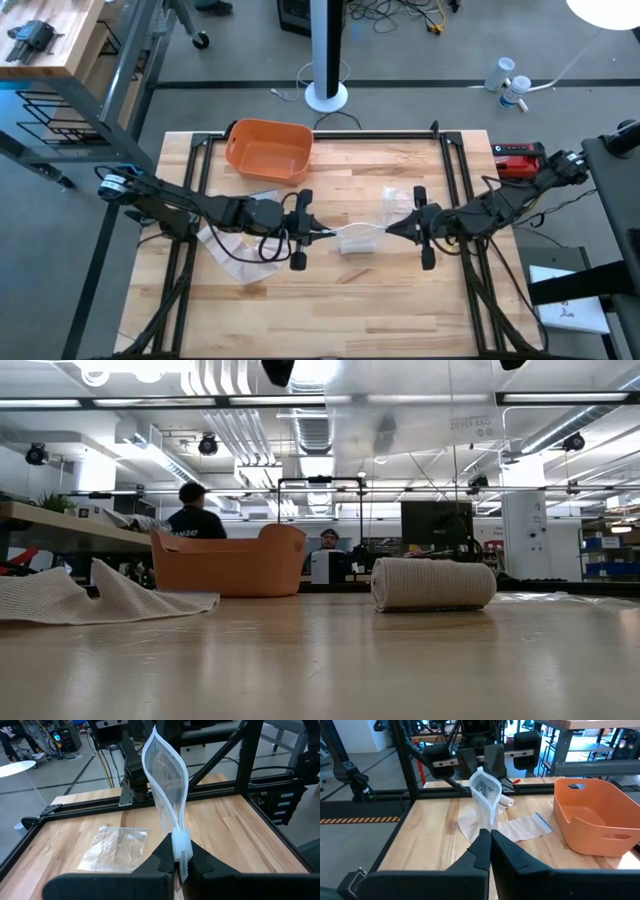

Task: Roll bandage
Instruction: Open the transparent zip bag

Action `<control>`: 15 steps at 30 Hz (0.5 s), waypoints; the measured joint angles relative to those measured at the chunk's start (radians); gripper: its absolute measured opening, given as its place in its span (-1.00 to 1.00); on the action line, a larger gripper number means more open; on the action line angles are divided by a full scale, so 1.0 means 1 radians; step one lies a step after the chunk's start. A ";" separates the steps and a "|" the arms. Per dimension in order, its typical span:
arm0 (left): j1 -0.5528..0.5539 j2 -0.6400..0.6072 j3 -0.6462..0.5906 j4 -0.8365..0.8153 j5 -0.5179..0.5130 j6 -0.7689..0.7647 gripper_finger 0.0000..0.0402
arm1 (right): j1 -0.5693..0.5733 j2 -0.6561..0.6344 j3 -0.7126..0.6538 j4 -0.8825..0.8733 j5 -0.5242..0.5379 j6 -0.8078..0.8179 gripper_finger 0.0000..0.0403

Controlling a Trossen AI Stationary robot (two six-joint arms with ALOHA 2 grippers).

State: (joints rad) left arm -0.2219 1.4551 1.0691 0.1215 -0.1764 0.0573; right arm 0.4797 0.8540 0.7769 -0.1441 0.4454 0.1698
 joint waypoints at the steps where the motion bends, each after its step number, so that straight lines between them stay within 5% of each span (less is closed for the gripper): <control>1: 0.000 0.000 0.000 -0.002 0.000 -0.004 -1.00 | 0.000 -0.001 0.000 0.000 0.000 -0.004 -0.98; 15: 0.000 0.000 0.000 -0.019 0.000 -0.014 -1.00 | 0.000 -0.009 0.000 0.000 -0.007 -0.014 -0.49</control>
State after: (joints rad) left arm -0.2221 1.4555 1.0691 0.1025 -0.1761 0.0433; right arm 0.4797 0.8451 0.7769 -0.1439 0.4386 0.1559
